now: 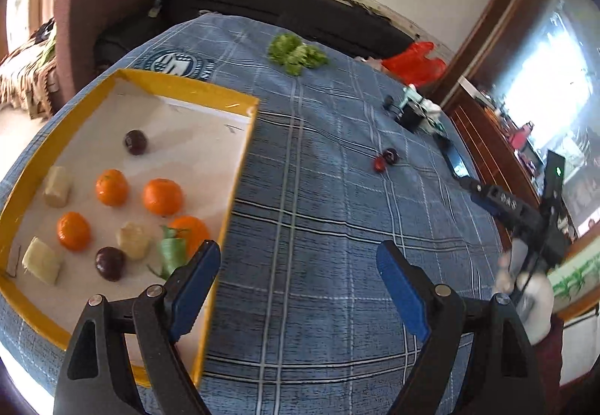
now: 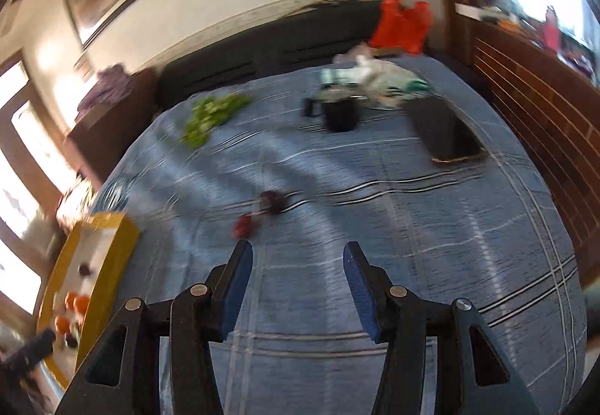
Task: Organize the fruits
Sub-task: 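Grasp a dark plum with the right gripper while the left gripper approaches a red date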
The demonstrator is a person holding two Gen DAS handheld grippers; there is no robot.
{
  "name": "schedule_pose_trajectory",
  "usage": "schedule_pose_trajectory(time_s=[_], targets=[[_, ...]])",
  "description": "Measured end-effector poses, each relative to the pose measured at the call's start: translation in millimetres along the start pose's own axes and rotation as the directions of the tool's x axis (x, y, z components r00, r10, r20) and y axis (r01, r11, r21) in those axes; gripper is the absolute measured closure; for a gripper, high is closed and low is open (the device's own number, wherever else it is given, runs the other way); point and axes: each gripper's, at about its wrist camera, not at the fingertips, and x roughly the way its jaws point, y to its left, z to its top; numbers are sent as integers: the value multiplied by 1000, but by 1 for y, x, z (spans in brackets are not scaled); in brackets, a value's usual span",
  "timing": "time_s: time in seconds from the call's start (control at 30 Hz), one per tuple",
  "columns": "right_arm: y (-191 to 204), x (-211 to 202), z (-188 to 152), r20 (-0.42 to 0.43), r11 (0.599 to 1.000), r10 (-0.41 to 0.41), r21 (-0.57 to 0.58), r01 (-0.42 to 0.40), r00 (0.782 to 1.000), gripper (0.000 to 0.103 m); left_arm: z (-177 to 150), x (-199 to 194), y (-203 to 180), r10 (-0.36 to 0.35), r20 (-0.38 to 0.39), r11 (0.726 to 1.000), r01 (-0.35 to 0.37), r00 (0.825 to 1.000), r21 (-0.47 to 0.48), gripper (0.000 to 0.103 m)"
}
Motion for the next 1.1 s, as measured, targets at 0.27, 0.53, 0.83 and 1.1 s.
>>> schedule_pose_trajectory(time_s=[0.27, 0.53, 0.83, 1.1], targets=[[1, 62, 21, -67, 999, 23, 32, -21, 998, 49, -5, 11, -12, 65, -9, 996, -64, 998, 66, 18], [25, 101, 23, -109, 999, 39, 32, -36, 993, 50, -6, 21, -13, 216, 33, 965, -218, 976, 146, 18], [29, 100, 17, -112, 1000, 13, -6, -13, 994, 50, -7, 32, -18, 216, 7, 962, -214, 976, 171, 18], [15, 101, 26, -115, 999, 29, 34, -26, 993, 50, -9, 40, -24, 146, -34, 975, -138, 989, 171, 18]])
